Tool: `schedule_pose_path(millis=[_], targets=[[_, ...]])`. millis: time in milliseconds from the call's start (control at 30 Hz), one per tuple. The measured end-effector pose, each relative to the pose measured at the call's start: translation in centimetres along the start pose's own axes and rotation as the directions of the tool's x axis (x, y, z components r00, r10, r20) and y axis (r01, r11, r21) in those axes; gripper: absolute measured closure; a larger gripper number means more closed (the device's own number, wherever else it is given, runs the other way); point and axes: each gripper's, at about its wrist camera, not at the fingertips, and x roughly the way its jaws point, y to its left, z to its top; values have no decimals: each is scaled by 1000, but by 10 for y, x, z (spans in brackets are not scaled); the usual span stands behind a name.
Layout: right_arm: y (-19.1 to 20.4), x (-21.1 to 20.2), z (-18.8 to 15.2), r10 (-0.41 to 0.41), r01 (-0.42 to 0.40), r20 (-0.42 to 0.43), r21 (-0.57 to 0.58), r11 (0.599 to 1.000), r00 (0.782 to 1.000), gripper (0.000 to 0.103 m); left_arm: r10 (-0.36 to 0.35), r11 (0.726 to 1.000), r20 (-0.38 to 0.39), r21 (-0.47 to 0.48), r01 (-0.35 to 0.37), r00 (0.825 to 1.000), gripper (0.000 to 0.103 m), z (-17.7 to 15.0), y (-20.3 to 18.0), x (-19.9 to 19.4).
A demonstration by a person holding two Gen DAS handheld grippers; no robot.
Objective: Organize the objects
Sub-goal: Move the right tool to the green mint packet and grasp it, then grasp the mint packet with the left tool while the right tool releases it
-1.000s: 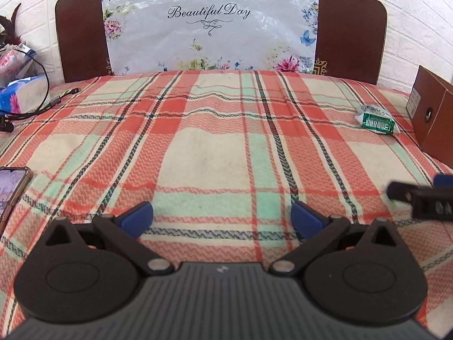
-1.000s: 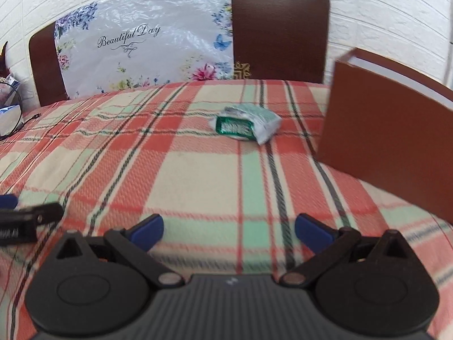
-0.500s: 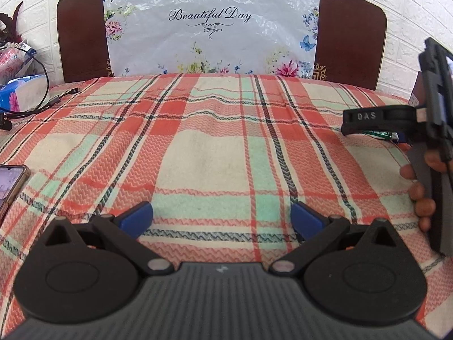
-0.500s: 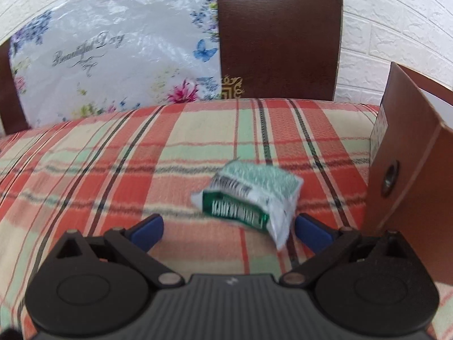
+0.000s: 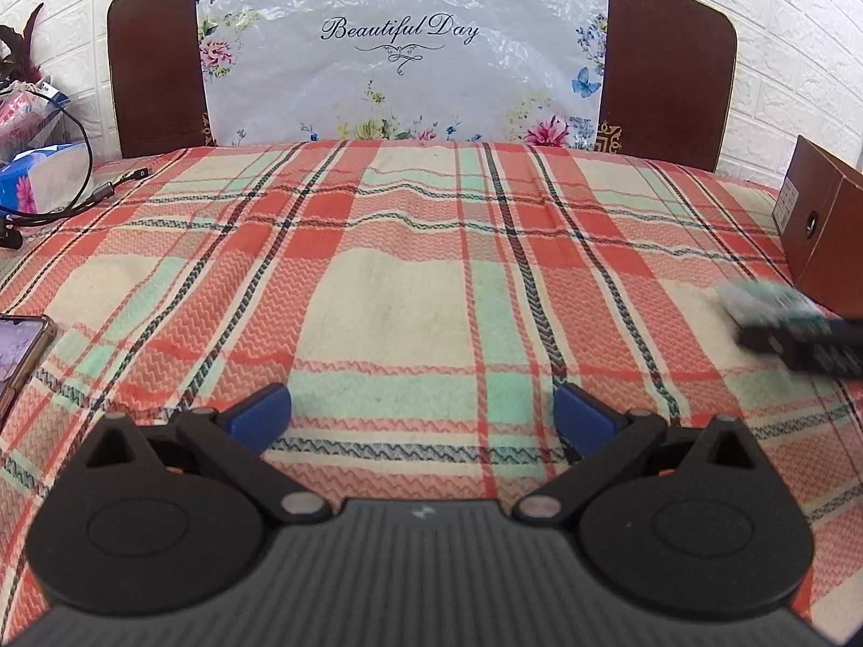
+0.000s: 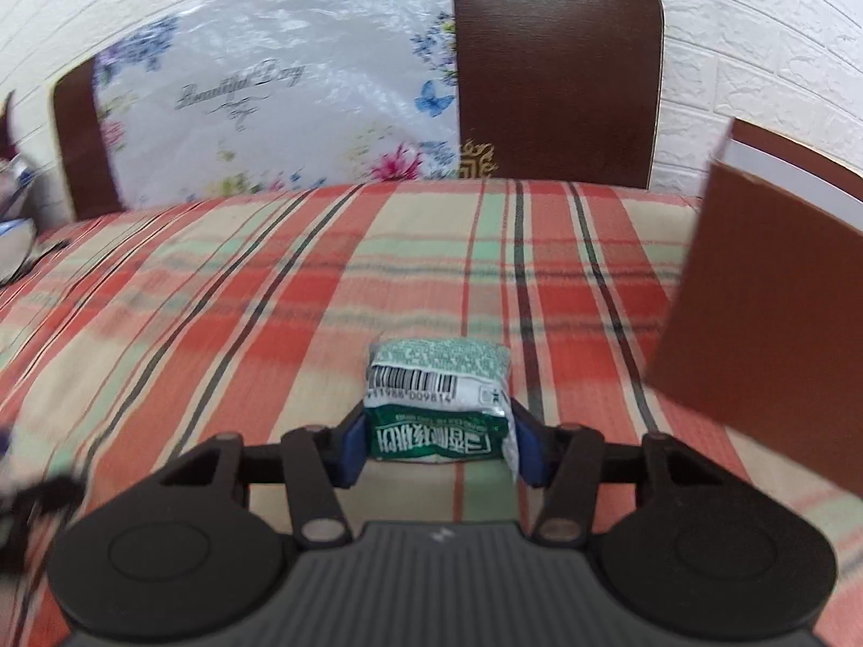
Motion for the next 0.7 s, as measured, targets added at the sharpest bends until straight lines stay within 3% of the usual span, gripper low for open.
schedule_pose_path(millis=[167,267,333,433,533,600,633,700], targets=[[-9,-69,-52,44,-44,-8,-64,997,999,51,27,1000,-42,4,-27,999,0,5,-8,-3],[-14,-99,-73,23,-22,7,-71,997,1000,39,-87,996,-88,-30,85,992,0,6,-25,-19],[-19,-108,-81,15,-14,15,-59,998,1000,34,-216,976,-136,-34,214,967,0,7,-46,-30],[-21,-109,-82,16,-15,15,-46,999,1000,31,-359,933,-228,-58,355,905,0,9,-76,-37],[-21,-107,-82,17,-16,10,-56,998,1000,25,-455,890,-290,-121,439,842,1,13,-96,-34],[-21,-108,-84,23,-22,15,-55,998,1000,24,-484,875,-324,-156,458,813,4,14,-108,-28],[-22,-108,-85,27,-26,15,-50,998,1000,24,-490,871,-342,-169,461,802,5,14,-114,-23],[-23,-107,-85,32,-31,14,-46,998,999,27,-465,885,-338,-147,442,818,8,13,-125,-18]])
